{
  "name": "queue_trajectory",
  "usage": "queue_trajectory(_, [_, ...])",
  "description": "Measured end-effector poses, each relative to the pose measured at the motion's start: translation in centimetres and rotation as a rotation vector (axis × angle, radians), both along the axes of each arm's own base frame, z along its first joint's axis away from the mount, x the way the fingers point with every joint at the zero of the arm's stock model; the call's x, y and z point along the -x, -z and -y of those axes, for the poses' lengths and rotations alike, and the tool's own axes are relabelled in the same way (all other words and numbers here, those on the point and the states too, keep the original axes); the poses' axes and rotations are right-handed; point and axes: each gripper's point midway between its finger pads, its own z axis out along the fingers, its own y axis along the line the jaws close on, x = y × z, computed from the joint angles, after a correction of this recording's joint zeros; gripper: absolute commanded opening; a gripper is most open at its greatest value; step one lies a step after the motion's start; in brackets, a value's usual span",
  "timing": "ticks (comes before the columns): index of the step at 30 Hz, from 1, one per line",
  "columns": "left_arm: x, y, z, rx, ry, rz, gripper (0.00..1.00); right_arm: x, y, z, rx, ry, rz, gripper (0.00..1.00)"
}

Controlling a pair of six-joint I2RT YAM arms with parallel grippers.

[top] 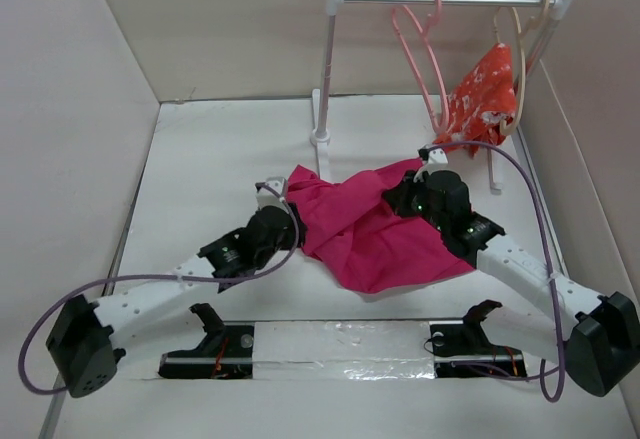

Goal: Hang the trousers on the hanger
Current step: Flatten out the trousers at the center of the board.

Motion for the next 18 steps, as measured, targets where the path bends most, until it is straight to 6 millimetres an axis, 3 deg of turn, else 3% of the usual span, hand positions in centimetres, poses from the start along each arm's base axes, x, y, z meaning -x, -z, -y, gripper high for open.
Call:
queue_trajectory(2, [1.3, 4.7, -0.1, -0.082, 0.03, -0.098, 0.33, -0.5, 0.6, 0.8, 0.008, 0.022, -0.018, 0.0])
queue_trajectory(4, [2.1, 7.2, -0.5, -0.123, 0.034, -0.156, 0.33, -0.8, 0.9, 1.3, 0.012, 0.033, -0.03, 0.0])
queue_trajectory(12, [0.8, 9.6, 1.0, -0.13, 0.026, -0.168, 0.31, -1.6, 1.6, 2.5, 0.009, 0.056, -0.059, 0.0])
queue_trajectory(18, [-0.2, 11.6, 0.5, -0.202, -0.025, -0.177, 0.26, -1.5, 1.8, 2.3, 0.002, 0.036, -0.07, 0.0])
